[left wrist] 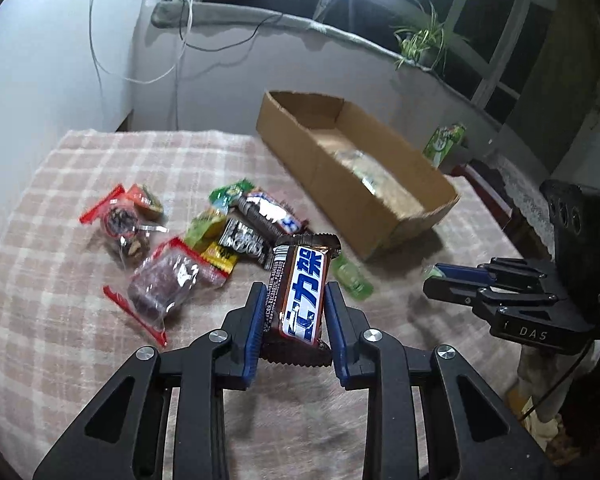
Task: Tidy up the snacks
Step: 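Carry the Snickers bar and green candy over the cardboard box, then open the left gripper over the box while the right gripper releases the green candy, then grasp the red-wrapped snack bag with the left gripper while the right grasps another green candy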
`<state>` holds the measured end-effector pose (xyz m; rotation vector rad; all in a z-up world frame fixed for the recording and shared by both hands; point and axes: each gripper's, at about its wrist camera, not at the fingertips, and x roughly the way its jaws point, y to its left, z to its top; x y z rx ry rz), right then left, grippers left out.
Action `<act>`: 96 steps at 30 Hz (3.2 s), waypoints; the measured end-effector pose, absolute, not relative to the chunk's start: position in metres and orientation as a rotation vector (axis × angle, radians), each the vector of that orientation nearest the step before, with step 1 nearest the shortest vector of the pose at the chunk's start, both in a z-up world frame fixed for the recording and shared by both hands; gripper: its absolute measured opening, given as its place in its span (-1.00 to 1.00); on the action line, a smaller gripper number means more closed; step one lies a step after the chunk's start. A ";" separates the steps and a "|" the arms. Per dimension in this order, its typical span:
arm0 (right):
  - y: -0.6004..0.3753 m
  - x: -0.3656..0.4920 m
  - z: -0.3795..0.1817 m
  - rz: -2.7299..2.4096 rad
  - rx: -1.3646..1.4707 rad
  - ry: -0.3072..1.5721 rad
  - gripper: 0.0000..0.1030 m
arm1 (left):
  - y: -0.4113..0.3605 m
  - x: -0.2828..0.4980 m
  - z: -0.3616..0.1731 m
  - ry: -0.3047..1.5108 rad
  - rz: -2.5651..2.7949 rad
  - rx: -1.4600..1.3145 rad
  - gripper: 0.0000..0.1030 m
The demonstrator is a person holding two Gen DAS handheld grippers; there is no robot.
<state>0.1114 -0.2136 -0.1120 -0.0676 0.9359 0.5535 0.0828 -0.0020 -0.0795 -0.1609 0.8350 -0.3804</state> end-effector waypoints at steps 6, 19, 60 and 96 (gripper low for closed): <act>-0.224 0.112 -0.097 0.541 -0.052 0.900 -0.54 | -0.007 0.092 -0.069 0.802 -0.391 -0.173 -0.47; -0.256 0.145 -0.066 0.468 -0.012 0.821 -0.54 | -0.032 0.149 -0.050 0.748 -0.417 -0.138 -0.47; -0.279 0.222 -0.082 0.401 0.004 0.834 -0.03 | -0.077 0.239 -0.058 0.768 -0.413 -0.053 -0.45; -0.203 0.129 -0.101 0.593 0.001 0.918 -0.03 | 0.052 0.113 -0.069 0.794 -0.232 -0.160 0.04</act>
